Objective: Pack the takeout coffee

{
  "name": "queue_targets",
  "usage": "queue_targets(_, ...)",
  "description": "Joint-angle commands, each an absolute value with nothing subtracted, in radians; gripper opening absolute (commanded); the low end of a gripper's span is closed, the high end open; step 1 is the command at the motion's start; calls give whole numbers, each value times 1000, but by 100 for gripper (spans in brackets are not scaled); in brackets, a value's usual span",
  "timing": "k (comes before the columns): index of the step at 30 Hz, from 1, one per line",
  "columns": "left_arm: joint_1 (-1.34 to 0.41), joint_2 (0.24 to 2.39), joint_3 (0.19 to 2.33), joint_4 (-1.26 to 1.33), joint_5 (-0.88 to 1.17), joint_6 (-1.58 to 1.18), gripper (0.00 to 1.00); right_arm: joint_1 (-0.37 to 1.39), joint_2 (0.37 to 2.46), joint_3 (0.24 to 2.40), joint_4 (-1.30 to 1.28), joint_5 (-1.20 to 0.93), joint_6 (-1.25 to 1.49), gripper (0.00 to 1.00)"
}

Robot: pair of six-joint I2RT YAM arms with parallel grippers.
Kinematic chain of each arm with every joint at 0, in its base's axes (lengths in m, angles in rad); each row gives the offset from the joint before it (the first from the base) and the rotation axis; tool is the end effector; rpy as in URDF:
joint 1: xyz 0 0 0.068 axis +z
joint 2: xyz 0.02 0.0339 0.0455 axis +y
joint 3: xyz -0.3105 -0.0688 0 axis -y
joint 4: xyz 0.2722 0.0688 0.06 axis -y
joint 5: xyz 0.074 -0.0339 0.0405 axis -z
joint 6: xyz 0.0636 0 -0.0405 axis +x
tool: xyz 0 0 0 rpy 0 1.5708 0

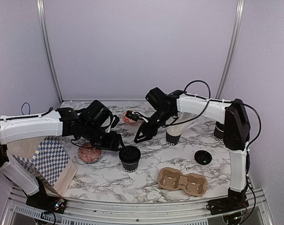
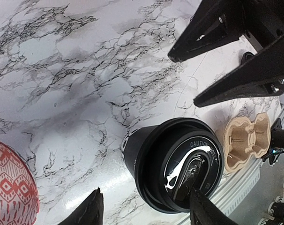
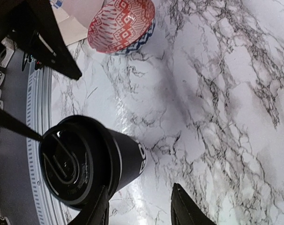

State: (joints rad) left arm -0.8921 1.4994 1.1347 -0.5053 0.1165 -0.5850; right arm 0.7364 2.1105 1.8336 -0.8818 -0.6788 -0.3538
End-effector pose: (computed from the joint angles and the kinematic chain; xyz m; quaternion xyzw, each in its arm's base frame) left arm 0.2215 -0.2864 0.2773 0.1632 0.9236 -0.2711 0.2166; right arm 0.3490 0.3703 0.2500 -0.5368 0.7539 0.3566 0.1274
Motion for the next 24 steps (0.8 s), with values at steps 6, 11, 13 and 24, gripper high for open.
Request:
queue_targets(6,-874,1556,1264,-548,107,-438,64,745,1831,1528,-812,-703,-464,55)
queue_targets(11,-864,1610,1297,-528,116,-420,65,791,1819,1452,-778,-626,-441,65)
queue_targets(13,-862,1626,1299,-516,122,-418,66,798,1837,1452,-767,-615,-422,65)
queue_targets(24,-862,1604,1236,-491,178,-458,60,734,2010,1641,-793,-635,-319,58)
